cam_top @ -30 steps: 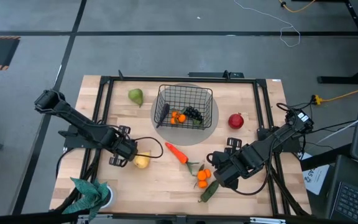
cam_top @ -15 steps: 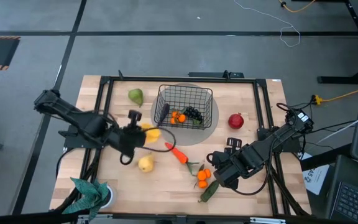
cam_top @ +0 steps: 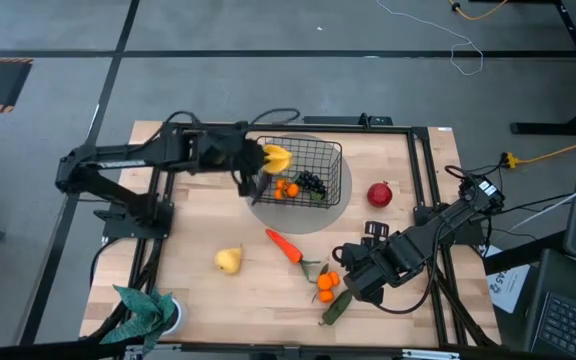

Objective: Build produce basket
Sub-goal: Put the yellow starfruit into the black wire basket, then put the green chili pepper into the black wire basket

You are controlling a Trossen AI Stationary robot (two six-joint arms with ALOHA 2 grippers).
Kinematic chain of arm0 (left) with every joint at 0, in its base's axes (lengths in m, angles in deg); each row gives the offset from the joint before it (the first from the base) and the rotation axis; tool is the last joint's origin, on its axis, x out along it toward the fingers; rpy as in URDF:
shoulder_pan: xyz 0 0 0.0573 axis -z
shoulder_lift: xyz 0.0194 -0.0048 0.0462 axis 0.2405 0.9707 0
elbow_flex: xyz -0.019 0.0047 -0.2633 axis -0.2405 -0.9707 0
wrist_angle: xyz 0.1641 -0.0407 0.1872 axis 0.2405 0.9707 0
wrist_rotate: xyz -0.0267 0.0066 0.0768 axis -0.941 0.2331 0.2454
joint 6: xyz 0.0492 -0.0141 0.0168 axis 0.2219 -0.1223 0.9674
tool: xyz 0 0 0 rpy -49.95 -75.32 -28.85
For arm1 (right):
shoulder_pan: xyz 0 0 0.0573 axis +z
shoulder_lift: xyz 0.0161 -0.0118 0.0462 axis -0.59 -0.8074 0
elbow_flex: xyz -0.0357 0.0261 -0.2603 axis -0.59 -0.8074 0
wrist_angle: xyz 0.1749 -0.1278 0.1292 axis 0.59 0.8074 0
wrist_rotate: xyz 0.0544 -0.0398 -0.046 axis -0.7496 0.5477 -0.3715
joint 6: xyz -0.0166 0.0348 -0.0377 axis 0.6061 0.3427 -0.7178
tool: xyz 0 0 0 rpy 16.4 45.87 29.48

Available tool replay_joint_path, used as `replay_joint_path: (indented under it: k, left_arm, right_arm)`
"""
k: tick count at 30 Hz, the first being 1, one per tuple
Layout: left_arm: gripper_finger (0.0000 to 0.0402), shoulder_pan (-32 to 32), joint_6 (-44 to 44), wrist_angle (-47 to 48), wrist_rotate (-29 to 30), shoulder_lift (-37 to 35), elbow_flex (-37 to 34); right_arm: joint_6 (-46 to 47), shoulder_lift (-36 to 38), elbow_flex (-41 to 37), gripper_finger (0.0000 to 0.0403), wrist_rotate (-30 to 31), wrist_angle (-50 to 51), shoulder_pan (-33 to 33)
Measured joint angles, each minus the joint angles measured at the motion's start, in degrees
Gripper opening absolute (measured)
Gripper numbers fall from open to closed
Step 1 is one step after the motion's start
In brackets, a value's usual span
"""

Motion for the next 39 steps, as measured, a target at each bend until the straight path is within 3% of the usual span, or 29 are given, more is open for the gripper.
replay_joint_path:
  k: [5, 9, 16, 27, 33, 39]
  left_arm:
    - [0.013, -3.7, -3.2, -0.3, -2.3, 2.2, 0.0]
    - [0.0153, -4.4, -3.7, 0.3, -2.2, 3.3, 0.0]
    - [0.0154, -2.1, -9.2, 7.6, -2.3, 2.7, 0.0]
    - [0.0154, 5.2, -29.4, 36.9, -2.5, 2.0, -2.3]
    - [0.0154, 9.5, -37.6, 43.3, -12.7, 2.0, -6.7]
    - [0.0154, 13.3, -38.4, 42.9, -13.9, 2.0, -11.4]
  right_arm:
    - [0.0, 0.0, 0.0, 0.0178, 0.0, -0.1, 0.0]
    - [0.0, 0.0, 0.0, 0.0178, 0.0, -0.5, 0.0]
    - [0.2, 0.0, 0.0, 0.0178, 0.0, -2.9, 0.0]
    - [0.2, 0.0, 0.0, 0.0178, 0.0, -5.0, 0.0]
    - [0.1, 0.0, 0.0, 0.0178, 0.0, -7.2, 0.0]
    - [-8.0, -3.1, 0.0, 0.0178, 0.2, -7.6, 1.1]
